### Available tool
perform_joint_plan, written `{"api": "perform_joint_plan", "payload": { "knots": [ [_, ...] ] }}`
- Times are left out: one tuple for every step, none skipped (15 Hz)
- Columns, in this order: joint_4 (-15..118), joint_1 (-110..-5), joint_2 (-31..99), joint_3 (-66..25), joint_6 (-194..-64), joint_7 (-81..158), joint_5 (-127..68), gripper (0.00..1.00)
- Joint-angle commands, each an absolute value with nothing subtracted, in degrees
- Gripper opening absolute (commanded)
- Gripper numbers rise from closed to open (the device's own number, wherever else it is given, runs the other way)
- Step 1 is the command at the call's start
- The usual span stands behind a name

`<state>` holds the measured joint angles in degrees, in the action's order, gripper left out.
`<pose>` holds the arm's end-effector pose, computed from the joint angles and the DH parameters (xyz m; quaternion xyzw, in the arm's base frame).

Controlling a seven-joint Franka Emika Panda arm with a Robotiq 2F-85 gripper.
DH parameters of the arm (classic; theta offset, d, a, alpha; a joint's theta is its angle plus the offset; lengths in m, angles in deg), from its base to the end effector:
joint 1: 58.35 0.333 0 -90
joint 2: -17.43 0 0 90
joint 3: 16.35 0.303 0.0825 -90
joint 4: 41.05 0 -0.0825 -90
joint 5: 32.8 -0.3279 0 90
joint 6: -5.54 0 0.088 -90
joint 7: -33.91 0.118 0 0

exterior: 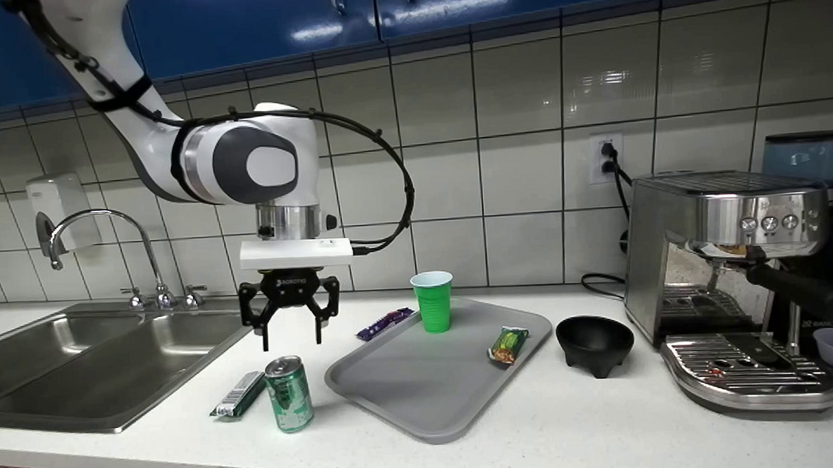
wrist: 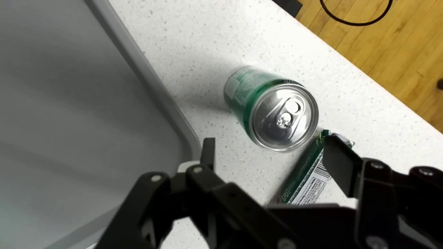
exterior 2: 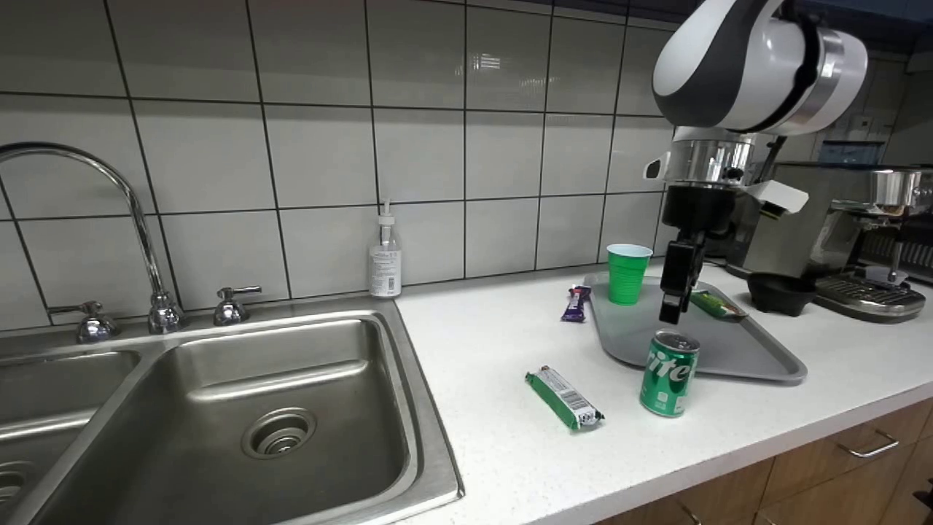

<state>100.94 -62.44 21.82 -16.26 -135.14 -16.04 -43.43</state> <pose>0.4307 -0.0289 0.2753 -0.9447 -0.3196 0.0191 0.0716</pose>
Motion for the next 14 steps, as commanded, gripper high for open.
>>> {"api": "perform_joint_plan", "payload": {
  "knots": [
    [99.76,-62.64,20.63,-16.61,-131.60,-16.96,-43.78,1.00],
    [99.20,-62.86,20.91,-16.88,-131.08,-16.96,-43.47,1.00],
    [98.44,-63.10,21.34,-17.26,-130.50,-17.11,-42.79,1.00],
    [96.87,-63.69,22.27,-17.99,-129.36,-18.03,-42.16,1.00],
    [95.40,-64.16,22.99,-18.75,-128.20,-18.26,-41.79,1.00],
    [93.71,-64.81,23.99,-19.82,-127.98,-17.38,-40.83,1.00],
    [92.24,-65.33,24.61,-20.76,-128.00,-16.12,-39.80,1.00],
    [90.77,-65.85,25.05,-21.59,-128.05,-15.02,-39.04,1.00],
    [89.63,-66.30,25.39,-22.22,-128.24,-14.13,-38.84,1.00],
    [88.54,-66.72,25.73,-22.76,-127.92,-13.34,-38.33,1.00],
    [92.19,-66.37,24.26,-21.81,-130.54,-15.71,-40.00,1.00],
    [91.10,-66.93,24.69,-22.27,-130.31,-15.56,-39.69,1.00],
    [90.41,-67.21,25.01,-22.47,-130.10,-15.51,-39.62,1.00],
    [90.09,-67.30,25.23,-22.48,-130.00,-15.41,-39.61,1.00]
  ]
}}
